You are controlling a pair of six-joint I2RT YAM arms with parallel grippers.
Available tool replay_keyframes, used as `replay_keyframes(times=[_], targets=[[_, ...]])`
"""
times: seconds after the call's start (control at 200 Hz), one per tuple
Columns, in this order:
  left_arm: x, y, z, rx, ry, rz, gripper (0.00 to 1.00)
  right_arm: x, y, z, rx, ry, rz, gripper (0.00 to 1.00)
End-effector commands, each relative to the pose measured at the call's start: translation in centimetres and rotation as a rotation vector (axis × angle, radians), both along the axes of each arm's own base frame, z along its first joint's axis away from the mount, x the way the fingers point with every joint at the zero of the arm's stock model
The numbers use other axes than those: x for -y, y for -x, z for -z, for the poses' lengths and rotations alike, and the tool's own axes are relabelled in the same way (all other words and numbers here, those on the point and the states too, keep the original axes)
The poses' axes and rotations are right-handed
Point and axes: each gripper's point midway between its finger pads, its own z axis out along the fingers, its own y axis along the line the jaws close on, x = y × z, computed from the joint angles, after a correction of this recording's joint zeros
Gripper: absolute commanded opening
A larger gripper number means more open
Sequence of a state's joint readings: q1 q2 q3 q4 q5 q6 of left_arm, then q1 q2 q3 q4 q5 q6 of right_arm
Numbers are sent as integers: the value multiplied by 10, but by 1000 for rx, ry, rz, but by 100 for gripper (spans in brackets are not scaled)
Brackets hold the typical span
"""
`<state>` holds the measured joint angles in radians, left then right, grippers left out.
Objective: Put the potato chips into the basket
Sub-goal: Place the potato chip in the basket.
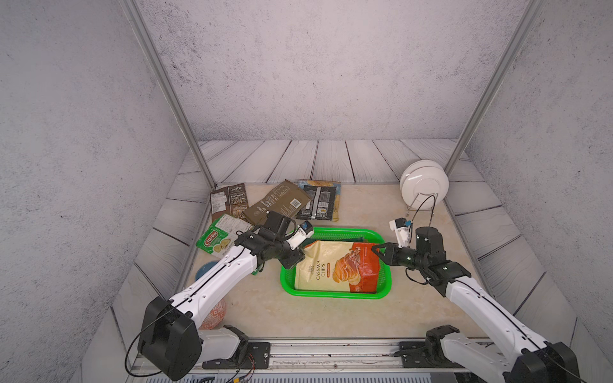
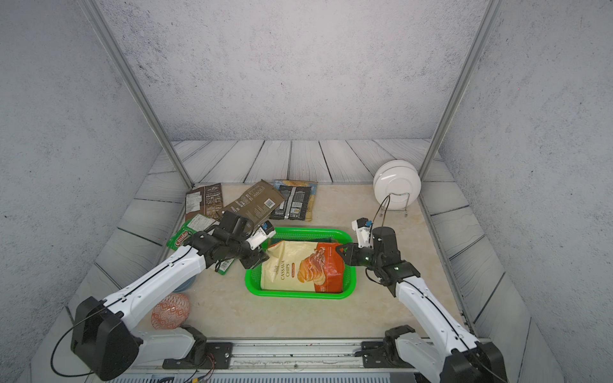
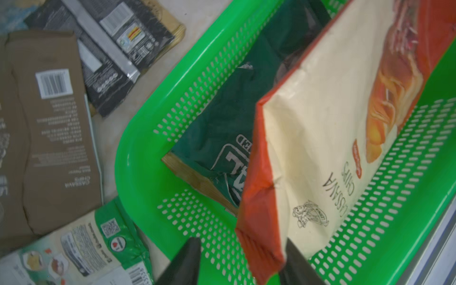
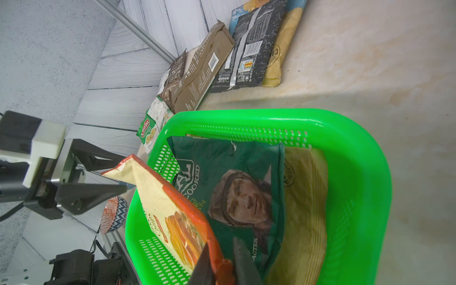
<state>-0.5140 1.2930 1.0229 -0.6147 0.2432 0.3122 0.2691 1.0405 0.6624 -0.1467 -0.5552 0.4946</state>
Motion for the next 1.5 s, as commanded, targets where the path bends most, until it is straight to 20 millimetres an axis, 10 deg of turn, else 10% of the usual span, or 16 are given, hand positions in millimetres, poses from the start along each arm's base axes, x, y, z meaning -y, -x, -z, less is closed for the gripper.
replay_keyframes(times=[0.0, 0.295, 0.55, 0.806, 1.196, 1.496], targets=[[-12, -17, -11, 58, 4, -75, 71, 2, -16, -15, 13, 42, 18, 27], [-8, -13, -46, 82, 70, -22, 82, 23, -18, -47, -23, 128, 124, 51], [17, 50, -74, -35, 206, 258, 64, -11, 29, -70, -108, -92, -33, 50], [16, 58, -80, -20, 161, 302, 66, -14, 76, -84, -90, -71, -110, 50], [46, 69, -35, -121, 48, 420, 65, -35, 49, -36, -147, -119, -76, 50], [44, 3, 3, -31, -90, 200, 65, -41, 8, 20, -231, -2, -25, 49]])
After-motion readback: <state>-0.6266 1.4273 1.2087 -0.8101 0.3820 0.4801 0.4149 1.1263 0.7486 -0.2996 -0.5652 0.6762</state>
